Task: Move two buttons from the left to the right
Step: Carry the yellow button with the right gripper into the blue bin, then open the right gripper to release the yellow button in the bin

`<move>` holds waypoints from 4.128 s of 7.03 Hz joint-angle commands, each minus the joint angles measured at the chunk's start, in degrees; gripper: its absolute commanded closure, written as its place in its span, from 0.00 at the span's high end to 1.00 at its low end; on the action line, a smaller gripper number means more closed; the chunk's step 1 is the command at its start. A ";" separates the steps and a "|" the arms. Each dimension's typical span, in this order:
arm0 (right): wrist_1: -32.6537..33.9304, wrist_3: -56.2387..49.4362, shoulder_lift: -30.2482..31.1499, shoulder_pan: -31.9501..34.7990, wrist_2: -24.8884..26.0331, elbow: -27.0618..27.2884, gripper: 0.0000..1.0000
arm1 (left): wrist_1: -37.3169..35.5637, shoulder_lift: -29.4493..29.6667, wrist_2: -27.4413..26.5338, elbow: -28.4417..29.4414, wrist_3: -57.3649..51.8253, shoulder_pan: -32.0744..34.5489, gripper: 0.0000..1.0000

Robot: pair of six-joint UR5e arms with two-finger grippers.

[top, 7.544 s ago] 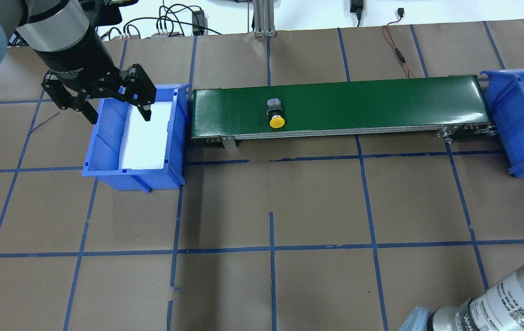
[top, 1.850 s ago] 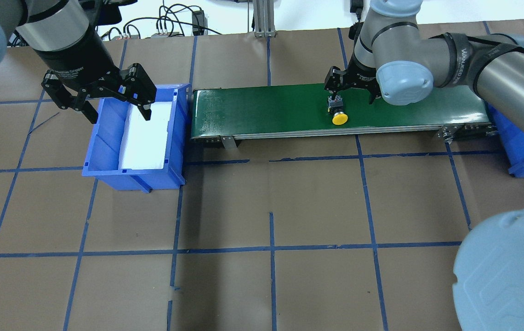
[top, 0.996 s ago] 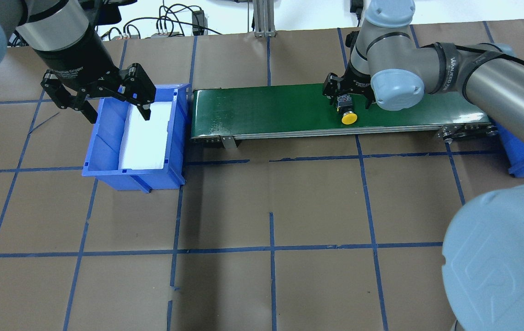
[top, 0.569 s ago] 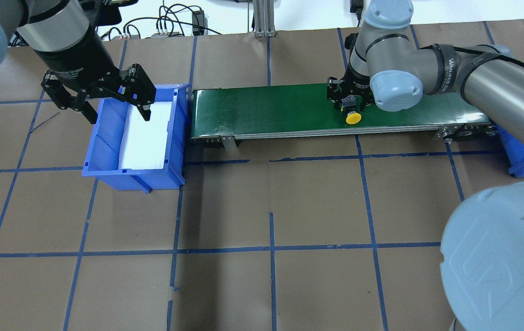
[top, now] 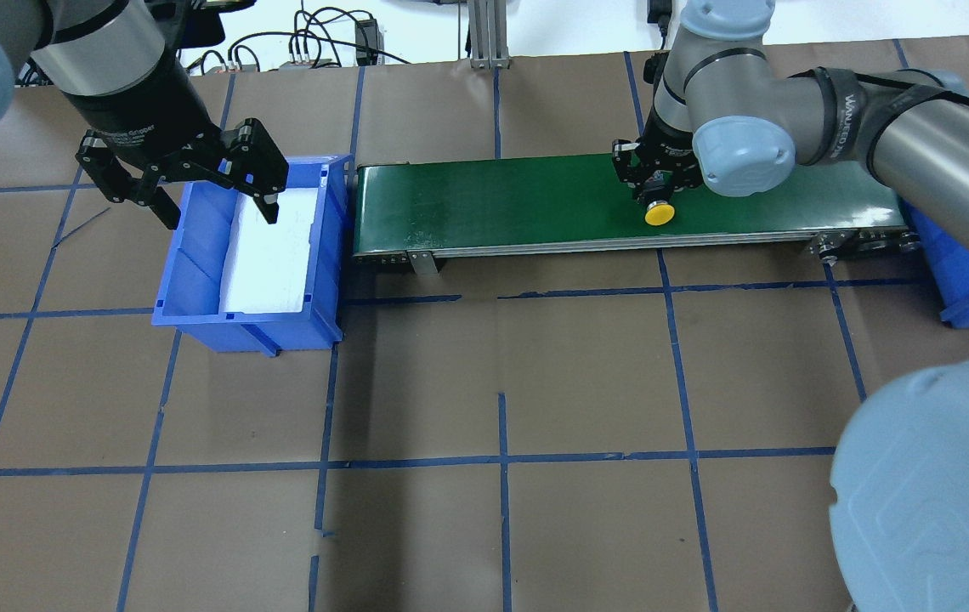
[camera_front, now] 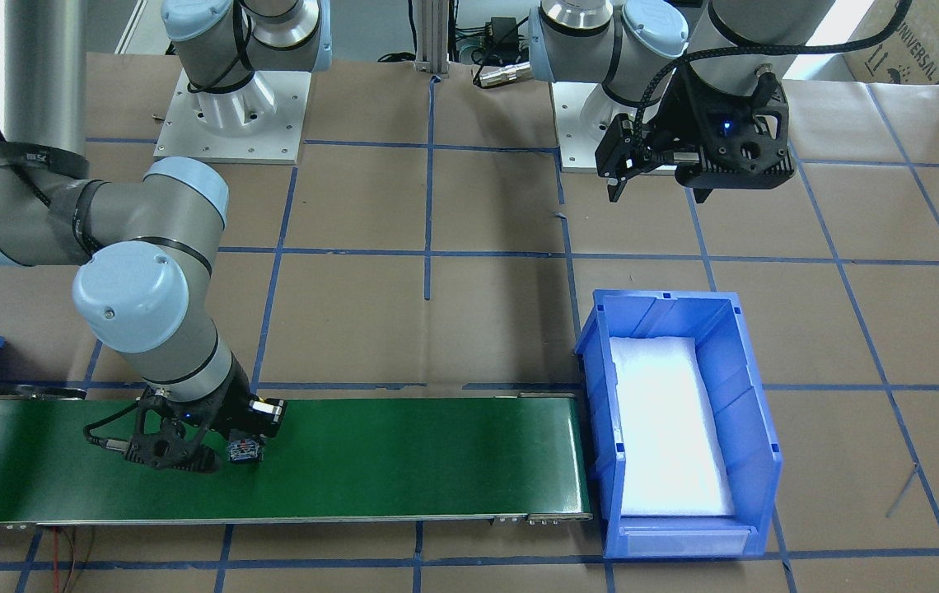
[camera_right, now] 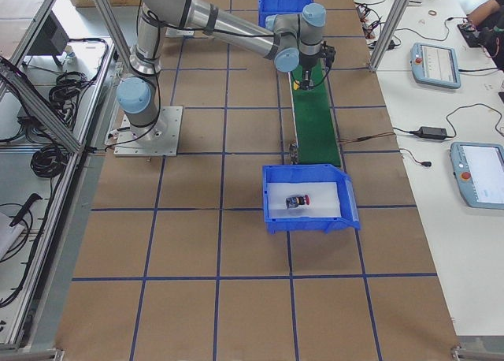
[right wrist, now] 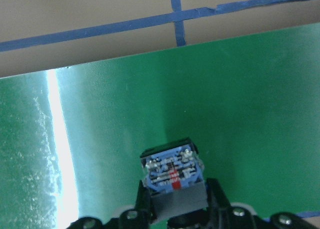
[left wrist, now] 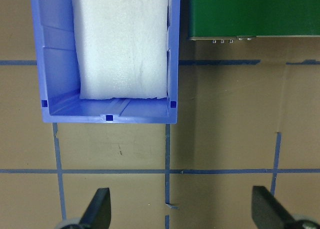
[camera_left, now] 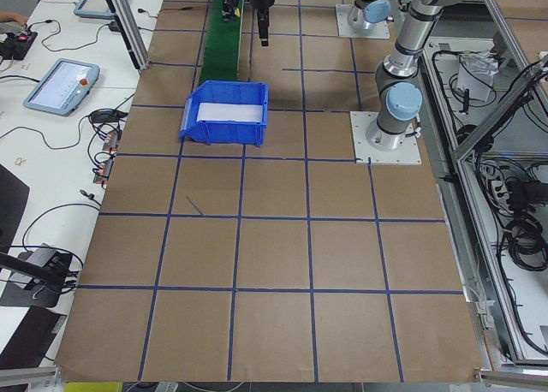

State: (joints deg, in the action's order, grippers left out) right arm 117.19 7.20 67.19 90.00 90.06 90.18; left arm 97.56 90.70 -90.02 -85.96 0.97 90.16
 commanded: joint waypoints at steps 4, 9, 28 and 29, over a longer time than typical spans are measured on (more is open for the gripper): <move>-15.77 -40.27 6.04 -28.09 3.71 -9.67 0.07 | 0.00 0.01 0.02 0.09 0.00 0.02 1.00; -7.25 -48.86 -9.88 -35.60 3.01 -18.11 0.07 | 0.09 0.01 0.20 0.44 0.00 -0.07 1.00; 4.89 -44.45 -15.60 -35.86 -2.09 -13.73 1.00 | 0.00 0.01 0.46 0.53 -0.09 -0.16 1.00; 4.89 -47.94 -14.99 -36.21 -0.95 -13.55 1.00 | 0.00 0.01 0.46 0.61 -0.09 -0.16 1.00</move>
State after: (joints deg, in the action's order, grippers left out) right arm 121.95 -37.48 51.59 54.13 88.21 76.20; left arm 97.56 90.70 -89.56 -85.40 0.89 90.00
